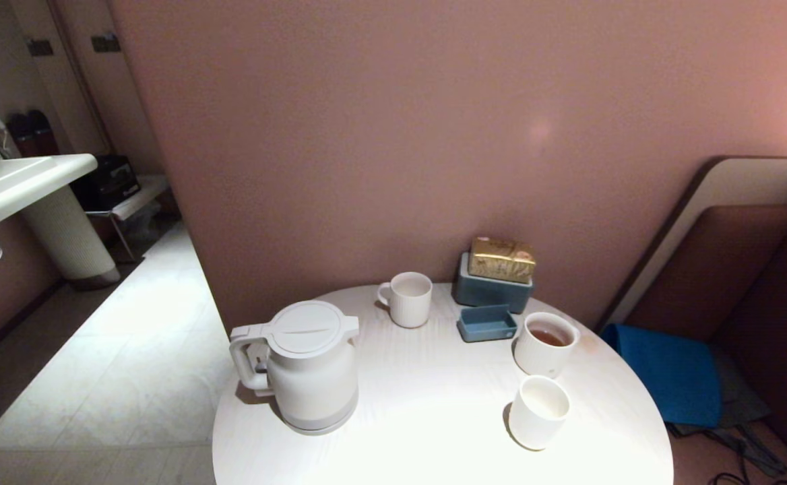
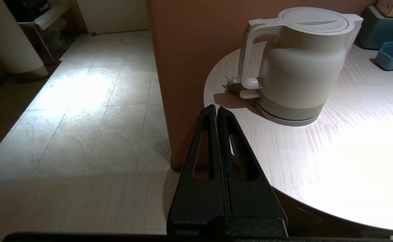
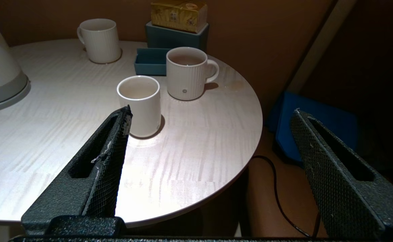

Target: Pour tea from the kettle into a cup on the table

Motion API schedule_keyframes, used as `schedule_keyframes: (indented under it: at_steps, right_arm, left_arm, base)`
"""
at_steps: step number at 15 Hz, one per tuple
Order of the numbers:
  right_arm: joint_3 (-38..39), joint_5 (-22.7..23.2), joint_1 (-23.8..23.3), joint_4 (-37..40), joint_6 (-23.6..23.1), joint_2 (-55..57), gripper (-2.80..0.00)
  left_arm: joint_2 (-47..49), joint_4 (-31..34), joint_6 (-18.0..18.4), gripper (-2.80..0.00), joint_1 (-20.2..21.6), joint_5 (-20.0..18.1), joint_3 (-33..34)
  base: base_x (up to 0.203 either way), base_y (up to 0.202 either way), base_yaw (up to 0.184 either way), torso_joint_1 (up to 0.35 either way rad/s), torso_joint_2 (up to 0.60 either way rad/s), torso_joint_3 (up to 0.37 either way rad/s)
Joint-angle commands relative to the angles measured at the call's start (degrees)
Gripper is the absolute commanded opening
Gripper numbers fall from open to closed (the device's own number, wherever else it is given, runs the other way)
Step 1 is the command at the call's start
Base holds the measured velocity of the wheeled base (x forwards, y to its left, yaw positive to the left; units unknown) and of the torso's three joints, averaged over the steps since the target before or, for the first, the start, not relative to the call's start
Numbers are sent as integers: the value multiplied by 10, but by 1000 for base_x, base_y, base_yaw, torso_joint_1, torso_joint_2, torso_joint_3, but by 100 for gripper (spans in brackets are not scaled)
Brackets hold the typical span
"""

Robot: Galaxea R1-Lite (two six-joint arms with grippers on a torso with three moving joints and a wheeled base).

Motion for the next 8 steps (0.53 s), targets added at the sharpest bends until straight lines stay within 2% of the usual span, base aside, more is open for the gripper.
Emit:
schedule_keyframes:
  at_steps: [1,8]
  right_arm:
    - [0,0,0,0,0,0,0]
    - [-1,-9,0,1,6,0,0]
  left_arm:
    - [1,0,0,-280,0,0,0]
    - [1,0,0,-280,0,0,0]
  base:
    - [0,0,0,0,0,0]
    - [0,0,0,0,0,0]
